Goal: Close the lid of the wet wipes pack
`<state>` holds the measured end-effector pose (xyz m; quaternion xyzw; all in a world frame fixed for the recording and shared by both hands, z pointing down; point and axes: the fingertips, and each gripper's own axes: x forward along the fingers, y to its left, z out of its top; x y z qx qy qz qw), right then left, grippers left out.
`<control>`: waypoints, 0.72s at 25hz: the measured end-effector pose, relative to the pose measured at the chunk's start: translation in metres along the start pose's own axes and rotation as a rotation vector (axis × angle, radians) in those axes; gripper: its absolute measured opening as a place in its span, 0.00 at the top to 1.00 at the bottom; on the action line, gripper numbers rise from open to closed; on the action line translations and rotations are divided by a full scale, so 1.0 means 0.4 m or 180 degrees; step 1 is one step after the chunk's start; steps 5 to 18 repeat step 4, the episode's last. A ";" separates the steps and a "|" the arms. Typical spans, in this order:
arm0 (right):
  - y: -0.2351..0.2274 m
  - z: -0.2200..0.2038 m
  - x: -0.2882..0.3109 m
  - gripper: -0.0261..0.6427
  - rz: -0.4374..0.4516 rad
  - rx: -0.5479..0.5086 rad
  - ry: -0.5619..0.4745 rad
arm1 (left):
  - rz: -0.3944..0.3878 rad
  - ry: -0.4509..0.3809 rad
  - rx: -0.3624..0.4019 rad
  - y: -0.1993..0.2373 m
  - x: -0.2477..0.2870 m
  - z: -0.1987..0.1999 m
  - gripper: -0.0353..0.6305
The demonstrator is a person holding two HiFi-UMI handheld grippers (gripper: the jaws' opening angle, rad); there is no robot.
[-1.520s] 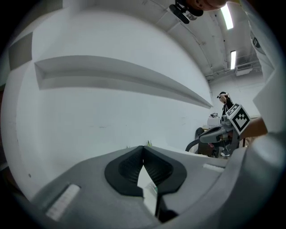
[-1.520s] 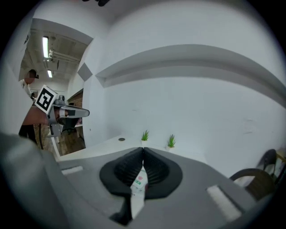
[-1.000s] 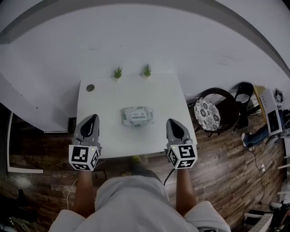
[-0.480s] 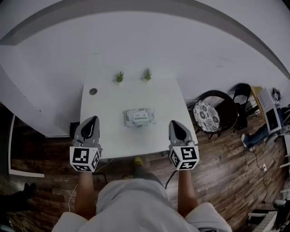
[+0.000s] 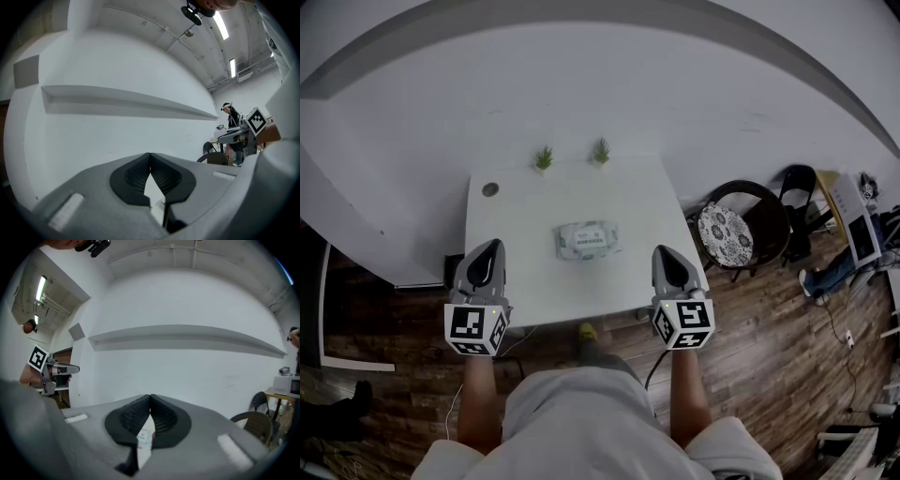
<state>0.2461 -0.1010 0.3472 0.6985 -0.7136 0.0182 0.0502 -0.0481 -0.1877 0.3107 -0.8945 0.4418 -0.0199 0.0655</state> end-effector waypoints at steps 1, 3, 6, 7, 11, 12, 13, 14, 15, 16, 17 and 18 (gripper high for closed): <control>-0.004 0.001 -0.001 0.96 -0.0008 0.0005 -0.0001 | -0.0003 -0.0004 -0.0001 -0.002 0.002 0.002 0.94; -0.010 0.004 -0.001 0.96 -0.0017 0.0010 -0.0010 | -0.0007 -0.0011 0.0002 -0.006 0.004 0.006 0.94; -0.012 0.006 -0.001 0.96 -0.0019 0.0012 -0.0017 | -0.0008 -0.0014 0.0004 -0.007 0.006 0.008 0.94; -0.012 0.006 -0.001 0.96 -0.0019 0.0012 -0.0017 | -0.0008 -0.0014 0.0004 -0.007 0.006 0.008 0.94; -0.012 0.006 -0.001 0.96 -0.0019 0.0012 -0.0017 | -0.0008 -0.0014 0.0004 -0.007 0.006 0.008 0.94; -0.012 0.006 -0.001 0.96 -0.0019 0.0012 -0.0017 | -0.0008 -0.0014 0.0004 -0.007 0.006 0.008 0.94; -0.012 0.006 -0.001 0.96 -0.0019 0.0012 -0.0017 | -0.0008 -0.0014 0.0004 -0.007 0.006 0.008 0.94; -0.012 0.006 -0.001 0.96 -0.0019 0.0012 -0.0017 | -0.0008 -0.0014 0.0004 -0.007 0.006 0.008 0.94; -0.012 0.006 -0.001 0.96 -0.0019 0.0012 -0.0017 | -0.0008 -0.0014 0.0004 -0.007 0.006 0.008 0.94; -0.012 0.006 -0.001 0.96 -0.0019 0.0012 -0.0017 | -0.0008 -0.0014 0.0004 -0.007 0.006 0.008 0.94; -0.012 0.006 -0.001 0.96 -0.0019 0.0012 -0.0017 | -0.0008 -0.0014 0.0004 -0.007 0.006 0.008 0.94; -0.012 0.006 -0.001 0.96 -0.0019 0.0012 -0.0017 | -0.0008 -0.0014 0.0004 -0.007 0.006 0.008 0.94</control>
